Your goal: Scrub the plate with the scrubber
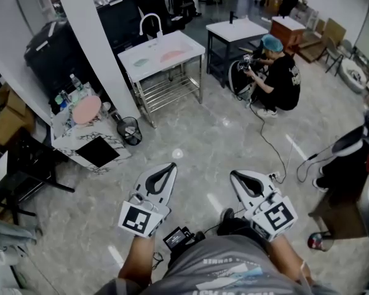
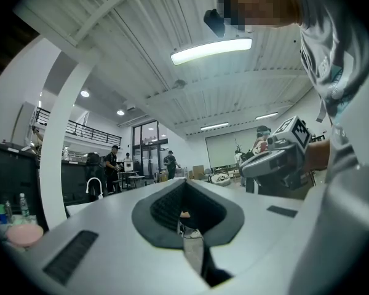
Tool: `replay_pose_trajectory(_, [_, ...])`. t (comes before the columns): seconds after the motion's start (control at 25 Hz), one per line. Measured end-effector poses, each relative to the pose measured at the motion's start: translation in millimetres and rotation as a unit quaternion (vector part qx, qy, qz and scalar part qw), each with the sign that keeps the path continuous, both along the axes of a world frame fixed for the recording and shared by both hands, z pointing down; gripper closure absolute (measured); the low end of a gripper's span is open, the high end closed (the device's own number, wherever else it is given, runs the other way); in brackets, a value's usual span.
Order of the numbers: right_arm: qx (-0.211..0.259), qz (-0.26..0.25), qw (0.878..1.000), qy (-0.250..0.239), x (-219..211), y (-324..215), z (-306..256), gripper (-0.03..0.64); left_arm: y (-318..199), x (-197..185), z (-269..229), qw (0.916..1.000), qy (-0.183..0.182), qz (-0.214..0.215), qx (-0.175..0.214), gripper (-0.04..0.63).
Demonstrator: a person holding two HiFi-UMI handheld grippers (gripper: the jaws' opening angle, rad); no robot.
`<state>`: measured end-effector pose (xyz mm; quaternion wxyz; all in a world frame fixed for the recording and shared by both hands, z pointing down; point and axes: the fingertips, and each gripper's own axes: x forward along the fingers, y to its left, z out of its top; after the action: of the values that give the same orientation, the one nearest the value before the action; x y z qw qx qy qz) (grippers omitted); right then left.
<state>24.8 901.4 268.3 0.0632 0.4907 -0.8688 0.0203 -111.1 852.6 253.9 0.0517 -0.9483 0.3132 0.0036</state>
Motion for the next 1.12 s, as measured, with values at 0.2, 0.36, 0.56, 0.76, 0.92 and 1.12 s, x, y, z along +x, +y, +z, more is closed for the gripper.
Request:
replay_pose_trajectory(0.2, [0.009, -0.008, 1.0, -0.007, 8, -30, 2, 0.586, -20, 6, 0, 0.9999, -0.006, -0.01, 0.004, 0.594])
replay_pose_trajectory(0.36, [0.015, -0.031, 0.999, -0.01, 16, -67, 1, 0.586, -48, 17, 3, 0.9995, -0.013, -0.029, 0.004, 0.594])
replay_pose_trajectory(0.56, [0.012, -0.06, 0.998, -0.01, 37, -122, 6, 0.586, -95, 46, 10, 0.9986, -0.015, -0.05, -0.005, 0.594])
replay_pose_trajectory(0.76, [0.005, -0.085, 0.996, -0.005, 71, -177, 10, 0.586, -145, 84, 12, 0.9972, -0.014, -0.073, -0.012, 0.594])
replay_pose_trajectory(0.92, [0.007, -0.106, 0.994, -0.012, 94, -216, 8, 0.586, -180, 115, 10, 0.9963, -0.018, -0.084, -0.007, 0.594])
replay_pose_trajectory(1.12, [0.011, -0.122, 0.992, -0.025, 126, -254, 6, 0.586, -210, 144, 3, 0.9941, -0.024, -0.106, 0.002, 0.594])
